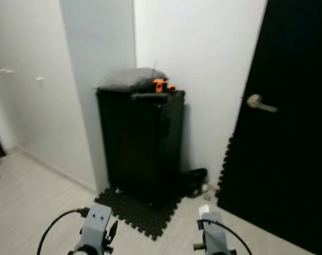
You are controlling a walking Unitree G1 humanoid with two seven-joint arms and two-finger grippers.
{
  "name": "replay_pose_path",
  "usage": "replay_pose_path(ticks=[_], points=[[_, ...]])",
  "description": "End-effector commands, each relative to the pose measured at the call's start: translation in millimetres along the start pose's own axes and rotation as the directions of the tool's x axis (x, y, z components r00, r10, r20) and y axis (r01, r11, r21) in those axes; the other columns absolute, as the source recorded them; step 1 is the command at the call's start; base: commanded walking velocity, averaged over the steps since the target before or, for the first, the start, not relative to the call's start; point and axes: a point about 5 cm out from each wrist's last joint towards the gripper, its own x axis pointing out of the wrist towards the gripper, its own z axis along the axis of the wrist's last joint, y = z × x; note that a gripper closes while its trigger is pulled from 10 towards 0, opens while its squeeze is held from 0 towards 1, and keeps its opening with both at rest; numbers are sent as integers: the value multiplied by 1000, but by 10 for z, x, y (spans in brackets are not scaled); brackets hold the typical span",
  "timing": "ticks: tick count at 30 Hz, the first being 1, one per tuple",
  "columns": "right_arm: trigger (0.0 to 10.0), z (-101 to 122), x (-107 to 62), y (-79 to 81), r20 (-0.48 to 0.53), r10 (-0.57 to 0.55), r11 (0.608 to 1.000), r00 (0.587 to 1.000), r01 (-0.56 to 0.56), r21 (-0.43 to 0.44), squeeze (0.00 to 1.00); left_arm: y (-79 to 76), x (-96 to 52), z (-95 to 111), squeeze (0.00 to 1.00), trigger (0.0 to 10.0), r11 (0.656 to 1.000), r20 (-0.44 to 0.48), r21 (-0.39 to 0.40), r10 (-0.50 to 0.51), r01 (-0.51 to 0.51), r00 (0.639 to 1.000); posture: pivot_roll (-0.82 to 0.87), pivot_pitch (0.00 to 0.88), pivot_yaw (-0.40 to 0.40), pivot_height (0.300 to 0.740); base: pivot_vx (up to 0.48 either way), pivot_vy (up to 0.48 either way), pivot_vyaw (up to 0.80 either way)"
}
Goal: Clean up the room
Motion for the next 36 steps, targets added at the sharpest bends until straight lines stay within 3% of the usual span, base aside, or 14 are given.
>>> replay_pose_path(ticks=[1,36], points=[[10000,-67,-25,23,-23,6,1000,1000,-6,5,0,-18,-12,-40,0,10000,1000,-17,3,-10,10,1000,18,86,-16,740,0,0,-800],[10000,-75,-17,-12,-32,-10,1000,999,10,0,0,-17,-10,-67,0,10000,999,-48,-37,9,-11,999,16,88,-19,740,0,0,-800]])
